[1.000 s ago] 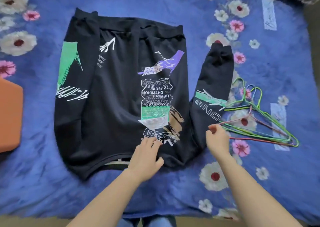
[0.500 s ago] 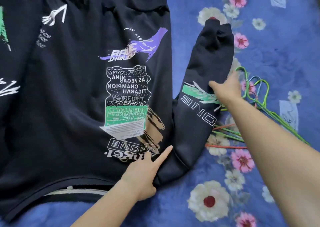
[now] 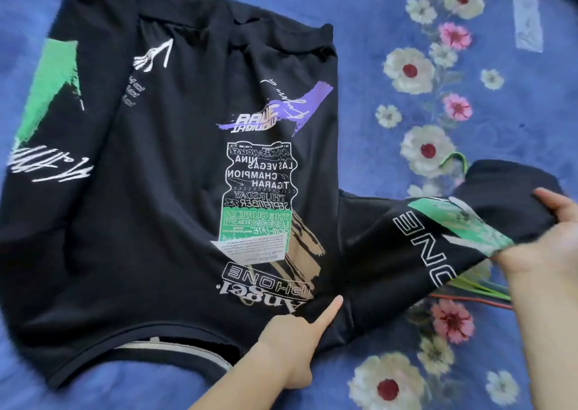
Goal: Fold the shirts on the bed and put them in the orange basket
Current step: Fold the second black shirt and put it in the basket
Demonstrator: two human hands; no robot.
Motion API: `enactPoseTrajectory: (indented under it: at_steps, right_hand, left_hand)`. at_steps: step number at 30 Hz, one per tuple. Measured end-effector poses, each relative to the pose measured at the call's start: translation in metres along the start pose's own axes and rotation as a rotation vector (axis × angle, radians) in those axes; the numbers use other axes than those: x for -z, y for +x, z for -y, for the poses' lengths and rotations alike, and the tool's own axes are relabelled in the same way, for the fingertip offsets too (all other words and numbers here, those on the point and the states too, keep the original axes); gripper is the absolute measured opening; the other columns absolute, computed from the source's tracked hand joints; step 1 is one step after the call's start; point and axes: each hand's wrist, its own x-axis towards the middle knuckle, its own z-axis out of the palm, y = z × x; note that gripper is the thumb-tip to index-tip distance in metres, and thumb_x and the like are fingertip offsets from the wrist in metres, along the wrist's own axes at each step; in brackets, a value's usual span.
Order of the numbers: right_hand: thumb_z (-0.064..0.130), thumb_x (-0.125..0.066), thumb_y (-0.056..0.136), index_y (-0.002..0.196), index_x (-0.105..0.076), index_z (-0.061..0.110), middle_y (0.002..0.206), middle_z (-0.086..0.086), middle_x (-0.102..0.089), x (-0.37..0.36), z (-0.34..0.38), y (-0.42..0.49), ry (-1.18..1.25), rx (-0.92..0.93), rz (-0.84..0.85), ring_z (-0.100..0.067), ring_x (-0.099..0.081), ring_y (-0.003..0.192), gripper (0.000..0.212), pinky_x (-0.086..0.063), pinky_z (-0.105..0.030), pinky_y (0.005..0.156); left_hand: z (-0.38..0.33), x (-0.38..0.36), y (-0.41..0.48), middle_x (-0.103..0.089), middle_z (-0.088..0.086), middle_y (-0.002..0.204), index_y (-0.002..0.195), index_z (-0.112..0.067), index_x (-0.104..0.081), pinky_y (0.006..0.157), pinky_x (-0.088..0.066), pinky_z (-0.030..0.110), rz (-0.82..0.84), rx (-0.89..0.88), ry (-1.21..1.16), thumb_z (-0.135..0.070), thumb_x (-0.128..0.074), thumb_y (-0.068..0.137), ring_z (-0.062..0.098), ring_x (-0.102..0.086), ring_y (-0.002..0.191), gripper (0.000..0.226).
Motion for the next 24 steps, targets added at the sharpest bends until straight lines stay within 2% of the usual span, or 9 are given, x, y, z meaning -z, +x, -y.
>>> enactPoseTrajectory:
  at_steps: [2,4,7,8,10,15,19,21,24]
  right_hand:
    - [0.01,-0.074,0.037,0.054,-0.056,0.011,0.058,-0.003,-0.058,-0.03,-0.007,0.003,0.008,0.046,0.044,-0.014,-0.06,0.054,0.024,-0.054,-0.018,0.073]
    - [0.007,-0.071,0.064,0.078,-0.055,0.008,0.067,-0.003,-0.05,-0.07,-0.03,0.005,-0.058,0.13,0.17,-0.016,-0.051,0.058,0.022,-0.053,-0.023,0.071]
    - [0.014,-0.064,0.076,0.145,-0.031,0.029,0.084,0.002,-0.06,-0.129,-0.087,-0.01,-0.609,0.245,0.494,-0.013,-0.057,0.071,0.077,-0.048,-0.024,0.061]
    - [0.018,-0.065,0.079,0.149,-0.021,0.035,0.083,0.003,-0.064,-0.148,-0.108,-0.026,-0.809,0.162,0.655,-0.012,-0.06,0.072,0.084,-0.049,-0.023,0.061]
    - [0.025,-0.067,0.085,0.147,-0.032,0.031,0.092,0.007,-0.068,-0.156,-0.143,-0.041,-1.148,-0.034,0.891,-0.005,-0.061,0.078,0.071,-0.048,-0.021,0.071]
    - [0.018,-0.057,0.087,0.116,-0.065,0.022,0.078,0.01,-0.064,-0.089,-0.174,-0.042,-1.463,0.043,0.585,-0.009,-0.057,0.072,0.03,-0.043,-0.027,0.076]
    - [0.018,-0.061,0.086,0.086,-0.06,0.024,0.066,0.008,-0.057,-0.019,-0.164,-0.061,-1.631,0.146,0.354,-0.019,-0.056,0.072,0.006,-0.039,-0.02,0.062]
    - [0.032,-0.071,0.079,0.088,-0.051,0.022,0.075,0.005,-0.051,0.004,-0.17,-0.081,-1.719,0.114,0.315,-0.018,-0.051,0.074,0.024,-0.037,-0.026,0.063]
    - [0.046,-0.079,0.066,0.107,-0.044,0.018,0.101,0.002,-0.045,0.029,-0.187,-0.104,-1.889,0.161,0.286,-0.017,-0.046,0.095,0.061,-0.042,-0.038,0.078]
  left_hand:
    - [0.002,0.001,-0.001,-0.059,0.017,0.1,0.142,-0.04,0.029,0.068,-0.035,0.034,0.002,0.002,-0.033,-0.005,-0.054,0.078,0.032,-0.048,0.077,0.11]
    - [0.006,0.003,-0.002,-0.06,0.016,0.101,0.143,-0.042,0.025,0.069,-0.037,0.034,-0.007,-0.001,-0.068,-0.005,-0.054,0.077,0.034,-0.054,0.084,0.109]
    - [0.012,0.002,-0.002,-0.06,0.017,0.112,0.15,-0.036,0.0,0.082,-0.045,0.039,-0.025,-0.012,-0.071,-0.009,-0.056,0.078,0.038,-0.058,0.102,0.095]
    - [0.013,0.002,-0.002,-0.06,0.017,0.114,0.148,-0.033,-0.012,0.085,-0.045,0.04,-0.036,-0.013,-0.076,-0.01,-0.057,0.078,0.039,-0.057,0.104,0.086]
    - [0.014,0.0,-0.002,-0.06,0.017,0.115,0.144,-0.029,-0.023,0.087,-0.045,0.041,-0.051,-0.026,-0.071,-0.01,-0.056,0.079,0.039,-0.057,0.105,0.075]
    - [0.016,-0.012,-0.008,-0.048,0.02,0.119,0.144,-0.039,-0.02,0.072,-0.035,0.036,-0.035,-0.075,-0.038,-0.015,-0.054,0.085,0.041,-0.056,0.098,0.073]
    - [0.031,-0.019,-0.026,-0.05,0.009,0.115,0.142,-0.043,-0.033,0.085,-0.045,0.037,-0.084,-0.102,-0.233,-0.022,-0.05,0.083,0.032,-0.055,0.102,0.065]
    - [0.049,-0.02,-0.047,-0.054,-0.004,0.107,0.129,-0.037,-0.054,0.089,-0.047,0.035,-0.31,-0.038,-0.422,-0.026,-0.044,0.079,0.017,-0.054,0.102,0.052]
    - [0.096,-0.018,-0.081,-0.053,-0.004,0.112,0.112,-0.023,-0.065,0.084,-0.049,0.043,-1.012,0.277,-0.369,-0.019,-0.049,0.074,0.018,-0.048,0.101,0.041]
